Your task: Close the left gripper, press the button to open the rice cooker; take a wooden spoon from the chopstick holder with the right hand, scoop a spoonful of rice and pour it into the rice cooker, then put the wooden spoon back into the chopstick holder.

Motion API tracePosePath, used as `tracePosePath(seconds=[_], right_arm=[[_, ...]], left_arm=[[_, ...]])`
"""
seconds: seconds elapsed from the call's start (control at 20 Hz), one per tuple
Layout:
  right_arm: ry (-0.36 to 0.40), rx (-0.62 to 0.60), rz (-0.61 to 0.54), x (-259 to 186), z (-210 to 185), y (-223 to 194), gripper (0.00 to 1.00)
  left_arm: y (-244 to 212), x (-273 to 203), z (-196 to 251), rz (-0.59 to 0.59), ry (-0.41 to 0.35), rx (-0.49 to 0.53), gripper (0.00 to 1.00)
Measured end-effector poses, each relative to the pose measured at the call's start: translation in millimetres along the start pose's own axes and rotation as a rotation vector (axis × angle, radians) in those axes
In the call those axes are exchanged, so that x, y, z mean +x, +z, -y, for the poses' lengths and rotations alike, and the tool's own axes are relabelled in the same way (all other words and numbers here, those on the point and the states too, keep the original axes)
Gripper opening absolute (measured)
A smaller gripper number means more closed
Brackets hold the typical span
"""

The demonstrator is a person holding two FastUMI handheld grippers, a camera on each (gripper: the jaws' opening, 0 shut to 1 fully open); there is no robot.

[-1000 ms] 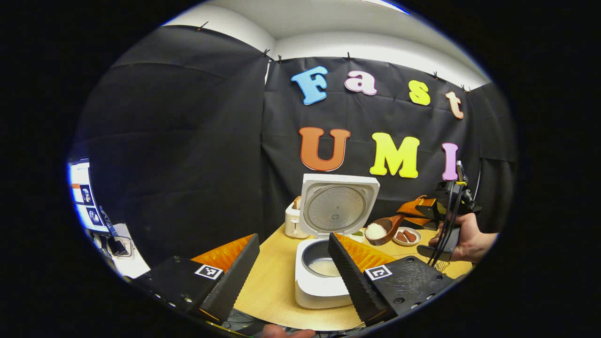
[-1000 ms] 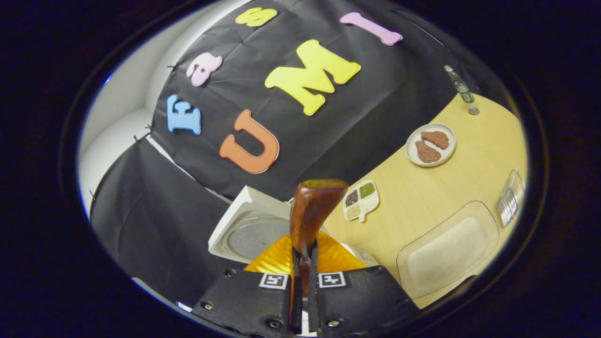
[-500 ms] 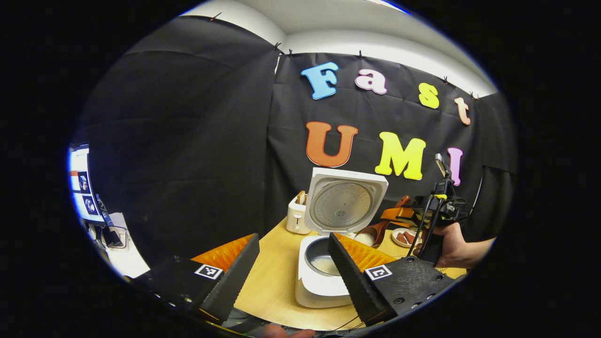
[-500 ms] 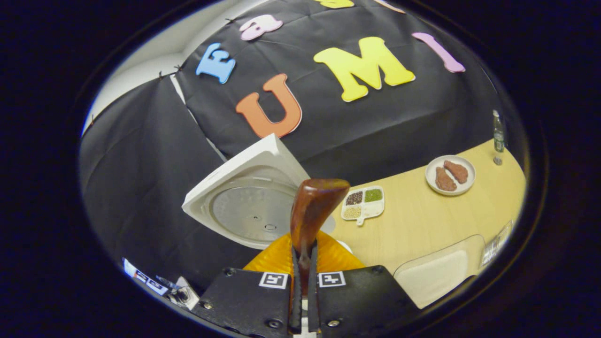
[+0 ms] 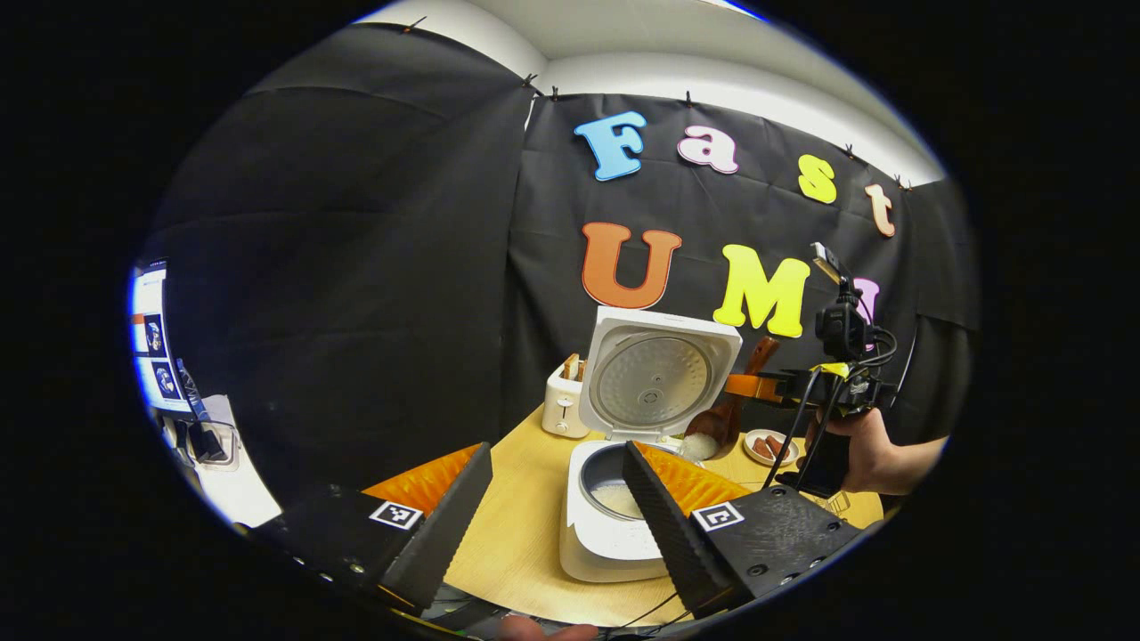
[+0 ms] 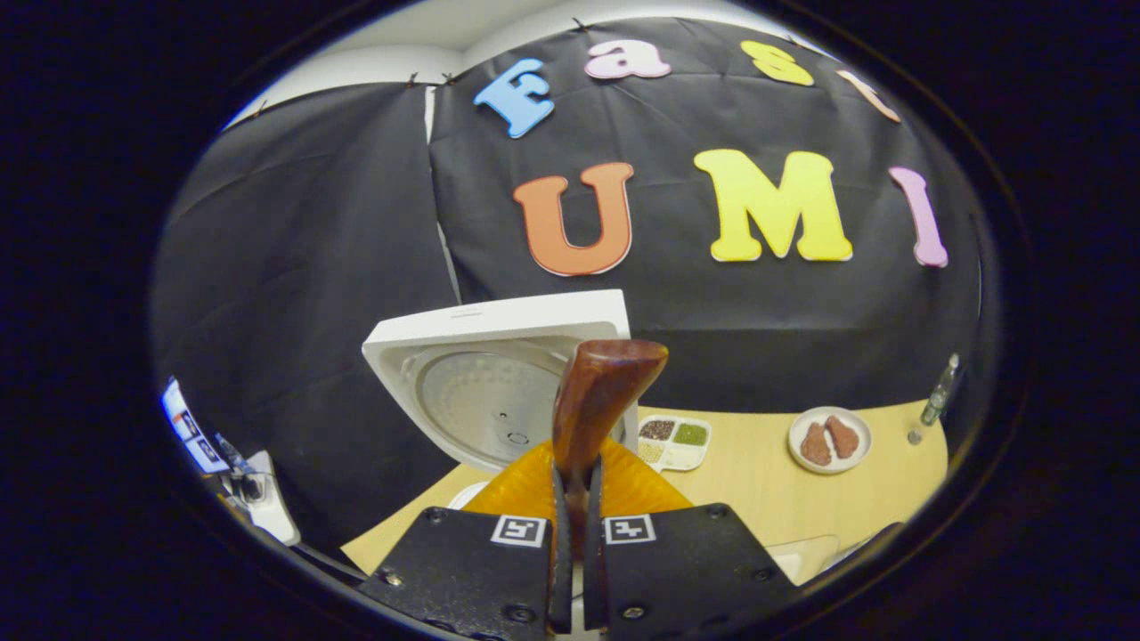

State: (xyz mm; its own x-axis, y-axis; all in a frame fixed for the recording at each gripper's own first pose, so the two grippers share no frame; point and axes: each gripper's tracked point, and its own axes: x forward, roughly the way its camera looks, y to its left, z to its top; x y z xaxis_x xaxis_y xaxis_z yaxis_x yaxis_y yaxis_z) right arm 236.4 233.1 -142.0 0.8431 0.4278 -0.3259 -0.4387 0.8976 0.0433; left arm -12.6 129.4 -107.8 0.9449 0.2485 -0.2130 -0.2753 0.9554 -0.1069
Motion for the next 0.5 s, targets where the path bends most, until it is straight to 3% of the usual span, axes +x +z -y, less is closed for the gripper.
tracePosePath(seconds=[0.5], right_arm=[[0.017, -0.374, 0.077, -9.5, -38.6, 9.4, 0.11]], left_arm=[[0.4, 1.8, -5.5, 0.017, 0.01, -0.005, 0.95]])
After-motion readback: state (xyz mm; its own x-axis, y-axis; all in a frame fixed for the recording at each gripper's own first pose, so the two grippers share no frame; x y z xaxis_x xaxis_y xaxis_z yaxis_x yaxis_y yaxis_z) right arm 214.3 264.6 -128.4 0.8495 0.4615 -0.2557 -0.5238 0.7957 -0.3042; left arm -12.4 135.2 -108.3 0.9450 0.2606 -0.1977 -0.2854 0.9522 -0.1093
